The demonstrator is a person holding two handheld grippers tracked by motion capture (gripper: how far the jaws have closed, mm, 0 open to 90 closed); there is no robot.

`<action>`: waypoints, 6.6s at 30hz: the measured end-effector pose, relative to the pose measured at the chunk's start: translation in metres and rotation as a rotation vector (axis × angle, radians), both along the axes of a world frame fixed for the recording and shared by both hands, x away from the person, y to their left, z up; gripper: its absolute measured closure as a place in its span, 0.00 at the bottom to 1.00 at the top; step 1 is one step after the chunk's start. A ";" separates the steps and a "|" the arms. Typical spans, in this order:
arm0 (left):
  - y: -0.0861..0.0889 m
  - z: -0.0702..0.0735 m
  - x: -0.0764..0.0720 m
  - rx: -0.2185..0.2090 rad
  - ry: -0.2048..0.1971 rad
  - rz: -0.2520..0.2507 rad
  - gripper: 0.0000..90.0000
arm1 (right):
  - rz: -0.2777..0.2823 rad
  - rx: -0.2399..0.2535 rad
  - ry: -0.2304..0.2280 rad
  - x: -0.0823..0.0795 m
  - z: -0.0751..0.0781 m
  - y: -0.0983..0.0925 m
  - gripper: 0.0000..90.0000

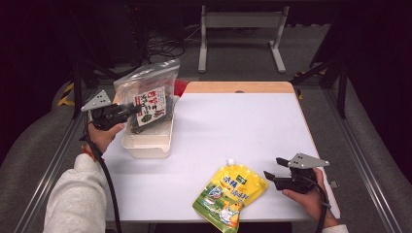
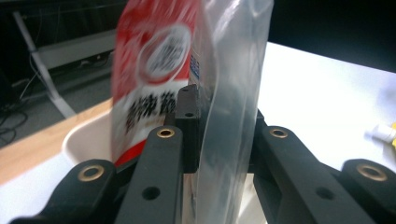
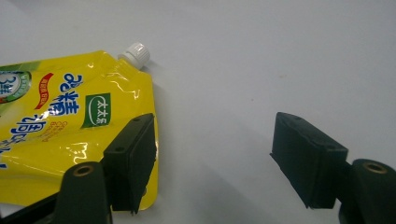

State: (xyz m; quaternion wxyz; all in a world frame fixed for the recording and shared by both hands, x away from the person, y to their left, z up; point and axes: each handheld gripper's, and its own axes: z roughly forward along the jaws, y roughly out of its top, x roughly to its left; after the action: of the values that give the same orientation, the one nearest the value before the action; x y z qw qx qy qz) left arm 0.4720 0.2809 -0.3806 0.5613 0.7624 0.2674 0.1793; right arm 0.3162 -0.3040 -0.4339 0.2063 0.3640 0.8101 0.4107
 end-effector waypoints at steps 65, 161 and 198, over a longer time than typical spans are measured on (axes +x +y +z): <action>-0.030 -0.005 -0.147 0.072 -0.065 0.067 0.29 | 0.124 0.030 0.223 -0.010 -0.019 0.014 0.27; -0.197 -0.063 -0.120 -0.020 0.355 -0.483 0.72 | 0.274 0.296 0.016 0.010 0.029 0.100 0.71; -0.121 0.005 -0.133 -0.095 0.034 -0.332 0.99 | 0.131 0.091 0.062 -0.017 0.013 0.035 0.33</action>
State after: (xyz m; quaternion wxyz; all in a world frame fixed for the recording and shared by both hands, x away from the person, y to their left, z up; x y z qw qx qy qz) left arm 0.3387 0.1596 -0.3753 0.6138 0.7718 0.1553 0.0582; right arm 0.2996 -0.2691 -0.4206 0.1371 0.3319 0.8185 0.4484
